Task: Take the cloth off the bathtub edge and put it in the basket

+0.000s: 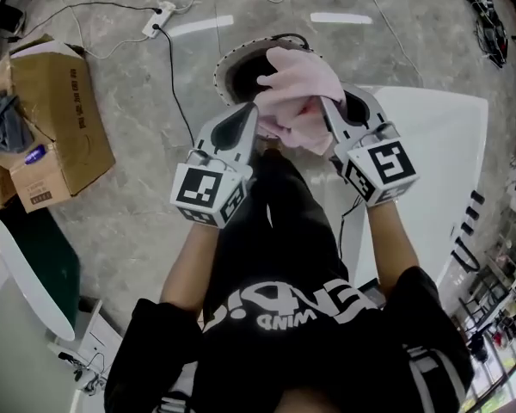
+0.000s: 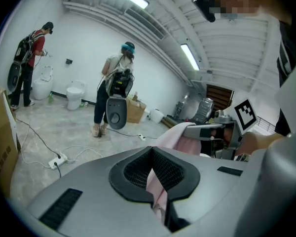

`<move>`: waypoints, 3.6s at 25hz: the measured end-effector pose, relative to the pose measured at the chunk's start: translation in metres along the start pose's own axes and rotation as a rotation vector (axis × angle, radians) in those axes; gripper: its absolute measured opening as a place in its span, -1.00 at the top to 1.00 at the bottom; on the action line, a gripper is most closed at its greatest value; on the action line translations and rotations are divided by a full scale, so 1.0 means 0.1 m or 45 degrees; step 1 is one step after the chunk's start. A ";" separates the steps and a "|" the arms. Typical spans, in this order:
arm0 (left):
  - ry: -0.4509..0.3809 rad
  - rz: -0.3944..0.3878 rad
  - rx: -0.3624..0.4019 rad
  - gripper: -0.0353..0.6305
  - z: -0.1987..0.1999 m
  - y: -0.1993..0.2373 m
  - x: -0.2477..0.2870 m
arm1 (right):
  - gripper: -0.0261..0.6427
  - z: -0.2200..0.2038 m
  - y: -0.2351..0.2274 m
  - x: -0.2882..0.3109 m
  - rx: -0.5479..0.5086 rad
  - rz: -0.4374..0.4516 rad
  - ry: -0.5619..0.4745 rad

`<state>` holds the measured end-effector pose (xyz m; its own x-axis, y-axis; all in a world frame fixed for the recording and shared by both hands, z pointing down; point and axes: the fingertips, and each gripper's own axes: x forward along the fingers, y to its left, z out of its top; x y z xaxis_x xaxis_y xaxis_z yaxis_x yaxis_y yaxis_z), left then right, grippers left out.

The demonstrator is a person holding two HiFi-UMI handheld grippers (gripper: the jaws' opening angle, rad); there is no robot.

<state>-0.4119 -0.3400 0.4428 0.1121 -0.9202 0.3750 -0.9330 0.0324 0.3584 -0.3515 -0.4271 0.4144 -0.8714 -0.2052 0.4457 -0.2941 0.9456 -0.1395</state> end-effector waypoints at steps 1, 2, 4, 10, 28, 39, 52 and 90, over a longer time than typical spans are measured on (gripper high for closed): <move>0.017 0.004 -0.013 0.85 -0.13 0.05 0.06 | 0.88 -0.19 -0.02 0.07 0.023 -0.002 0.024; 0.034 0.009 -0.024 0.85 -0.25 0.09 0.11 | 0.88 -0.39 -0.05 0.14 0.047 -0.005 0.046; 0.048 0.014 -0.037 0.85 -0.47 0.22 0.25 | 0.88 -0.75 -0.12 0.30 0.077 -0.015 0.075; 0.076 0.023 -0.065 0.85 -1.08 0.61 0.46 | 0.88 -1.65 -0.16 0.68 0.110 -0.053 0.160; 0.198 -0.031 -0.124 0.85 -1.75 0.44 0.40 | 0.25 -2.60 -0.20 0.67 0.152 -0.285 0.392; 0.213 -0.029 -0.138 0.85 -1.79 0.45 0.41 | 0.19 -2.60 -0.21 0.66 0.169 -0.285 0.373; 0.087 -0.049 -0.060 0.85 -0.41 -0.18 -0.10 | 0.88 -0.78 0.12 -0.21 0.231 -0.186 0.050; -0.245 -0.024 0.159 0.85 1.13 -0.73 -0.97 | 0.88 0.69 0.68 -1.15 0.078 -0.044 -0.339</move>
<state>-0.3932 -0.2970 0.2841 0.0740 -0.9780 0.1951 -0.9678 -0.0232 0.2505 -0.2984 -0.3566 0.2925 -0.9305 -0.3039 0.2045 -0.3417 0.9213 -0.1854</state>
